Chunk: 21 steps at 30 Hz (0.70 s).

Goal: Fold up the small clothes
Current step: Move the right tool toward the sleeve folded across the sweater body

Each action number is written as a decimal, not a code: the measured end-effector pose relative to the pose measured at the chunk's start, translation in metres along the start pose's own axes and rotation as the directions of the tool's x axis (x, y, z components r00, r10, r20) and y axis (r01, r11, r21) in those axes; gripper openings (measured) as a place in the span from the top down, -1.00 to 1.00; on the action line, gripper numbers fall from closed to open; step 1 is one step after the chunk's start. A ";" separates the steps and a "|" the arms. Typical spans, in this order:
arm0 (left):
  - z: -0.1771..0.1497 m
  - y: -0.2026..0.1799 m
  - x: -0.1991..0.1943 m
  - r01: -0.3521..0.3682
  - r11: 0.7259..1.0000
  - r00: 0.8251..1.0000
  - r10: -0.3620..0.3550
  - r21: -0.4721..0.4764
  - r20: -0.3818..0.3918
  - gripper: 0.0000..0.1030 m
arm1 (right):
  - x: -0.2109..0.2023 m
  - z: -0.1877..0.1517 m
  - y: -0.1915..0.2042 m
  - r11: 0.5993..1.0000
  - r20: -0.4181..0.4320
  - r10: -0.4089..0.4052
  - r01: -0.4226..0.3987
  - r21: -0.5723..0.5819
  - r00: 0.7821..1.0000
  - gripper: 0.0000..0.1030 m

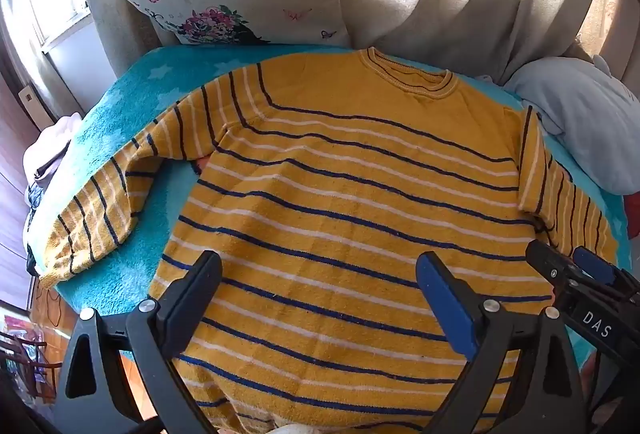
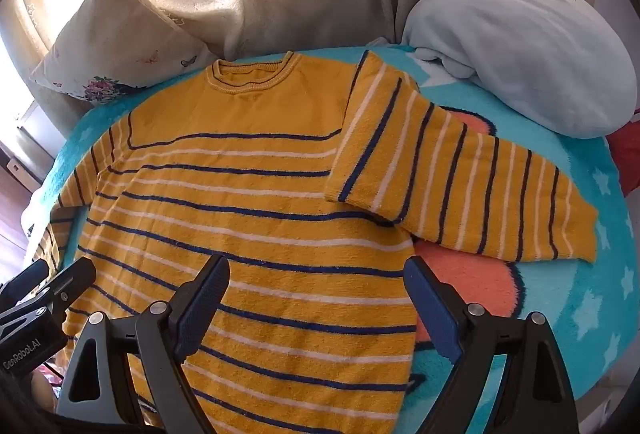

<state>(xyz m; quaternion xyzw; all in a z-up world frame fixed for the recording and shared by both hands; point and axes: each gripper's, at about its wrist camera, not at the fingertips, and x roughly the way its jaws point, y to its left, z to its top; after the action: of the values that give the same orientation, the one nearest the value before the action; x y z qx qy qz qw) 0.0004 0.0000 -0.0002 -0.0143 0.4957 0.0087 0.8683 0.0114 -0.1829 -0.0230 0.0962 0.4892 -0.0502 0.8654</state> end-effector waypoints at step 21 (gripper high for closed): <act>-0.004 0.007 0.022 -0.020 1.000 0.999 0.020 -0.012 -0.031 -0.89 | 0.008 0.003 0.004 1.000 -0.010 0.013 -0.013 0.018 1.000 -0.79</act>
<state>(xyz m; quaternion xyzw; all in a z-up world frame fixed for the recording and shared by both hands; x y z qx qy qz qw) 0.0074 0.0066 -0.0213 -0.0149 0.5092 0.0202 0.8603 0.0186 -0.1795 -0.0283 0.1074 0.4923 -0.0485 0.8624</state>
